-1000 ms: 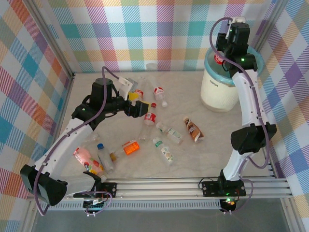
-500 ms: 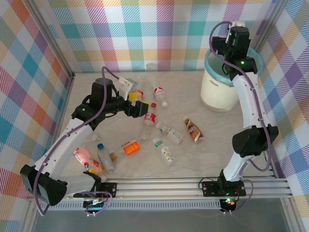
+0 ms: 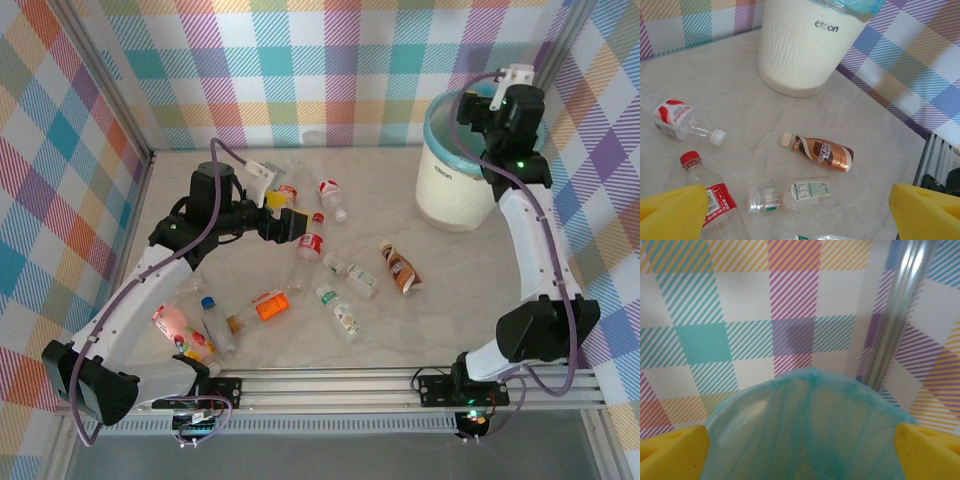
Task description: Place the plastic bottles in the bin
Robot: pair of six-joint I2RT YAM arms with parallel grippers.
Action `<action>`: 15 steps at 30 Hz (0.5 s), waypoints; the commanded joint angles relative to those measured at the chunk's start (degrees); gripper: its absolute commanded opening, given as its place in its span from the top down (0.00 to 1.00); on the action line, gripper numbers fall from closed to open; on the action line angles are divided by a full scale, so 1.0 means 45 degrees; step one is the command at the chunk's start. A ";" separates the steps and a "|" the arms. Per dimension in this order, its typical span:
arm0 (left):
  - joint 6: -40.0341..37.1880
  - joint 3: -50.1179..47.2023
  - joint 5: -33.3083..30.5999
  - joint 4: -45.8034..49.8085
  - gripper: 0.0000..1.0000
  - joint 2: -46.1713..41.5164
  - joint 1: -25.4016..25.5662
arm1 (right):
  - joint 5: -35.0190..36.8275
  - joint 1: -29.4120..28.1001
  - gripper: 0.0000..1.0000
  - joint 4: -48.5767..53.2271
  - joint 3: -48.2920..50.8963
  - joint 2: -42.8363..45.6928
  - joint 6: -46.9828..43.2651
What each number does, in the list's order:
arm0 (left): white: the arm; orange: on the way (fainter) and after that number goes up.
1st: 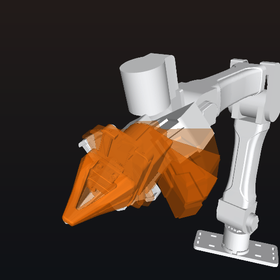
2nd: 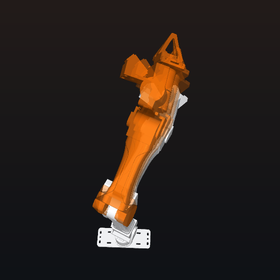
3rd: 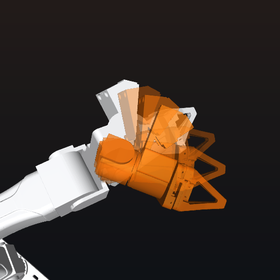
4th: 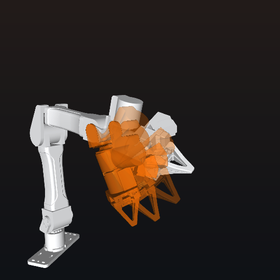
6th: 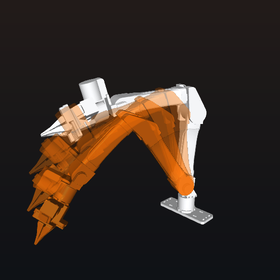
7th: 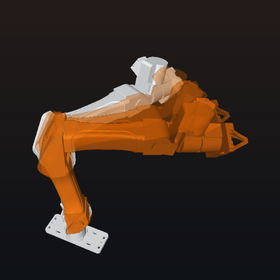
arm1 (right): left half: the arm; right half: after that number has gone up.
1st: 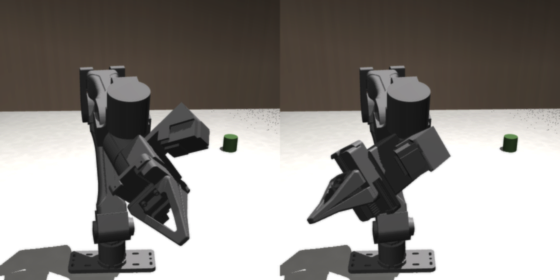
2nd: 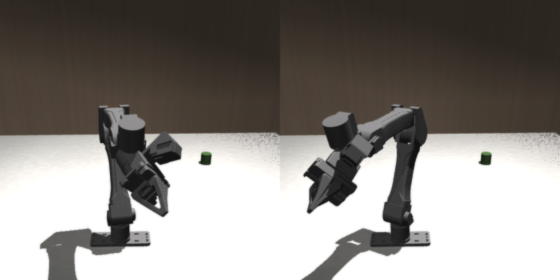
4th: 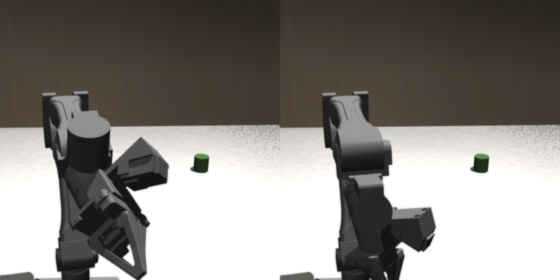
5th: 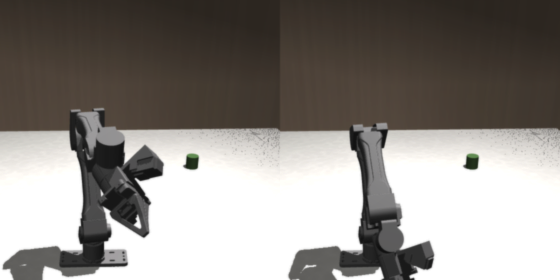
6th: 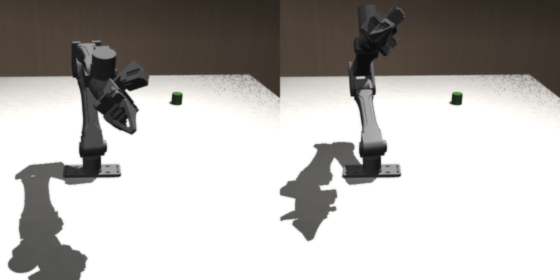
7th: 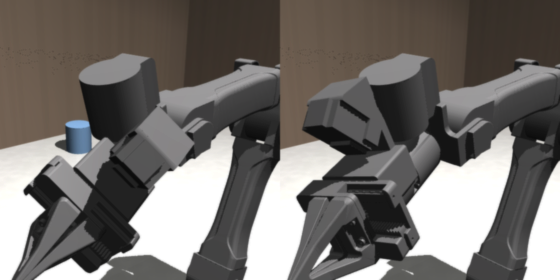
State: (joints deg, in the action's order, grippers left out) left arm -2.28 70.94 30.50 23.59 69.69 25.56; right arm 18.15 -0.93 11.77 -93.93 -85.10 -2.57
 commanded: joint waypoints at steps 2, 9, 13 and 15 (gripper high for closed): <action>0.0368 0.0101 -0.0058 -0.0086 0.08 -0.0209 0.0320 | -0.0860 0.0816 0.07 -0.1096 0.0939 0.1311 0.0391; 0.0556 -0.0527 -0.0489 -0.0178 0.08 -0.0744 0.0830 | -0.1973 0.1950 0.00 0.0194 0.1614 0.2855 -0.0507; 0.1324 -0.1283 -0.1576 -0.0486 0.09 -0.1157 0.1206 | -0.3068 0.1936 0.00 0.0897 0.2229 0.4334 0.0587; 0.1886 -0.1620 -0.2254 -0.0412 0.09 -0.1402 0.1411 | -0.3725 0.1926 0.00 0.1544 0.2434 0.5024 0.1459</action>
State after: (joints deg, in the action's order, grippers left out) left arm 2.24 65.54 25.17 23.14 65.28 30.63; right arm 7.05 8.10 15.31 -84.01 -66.70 -0.60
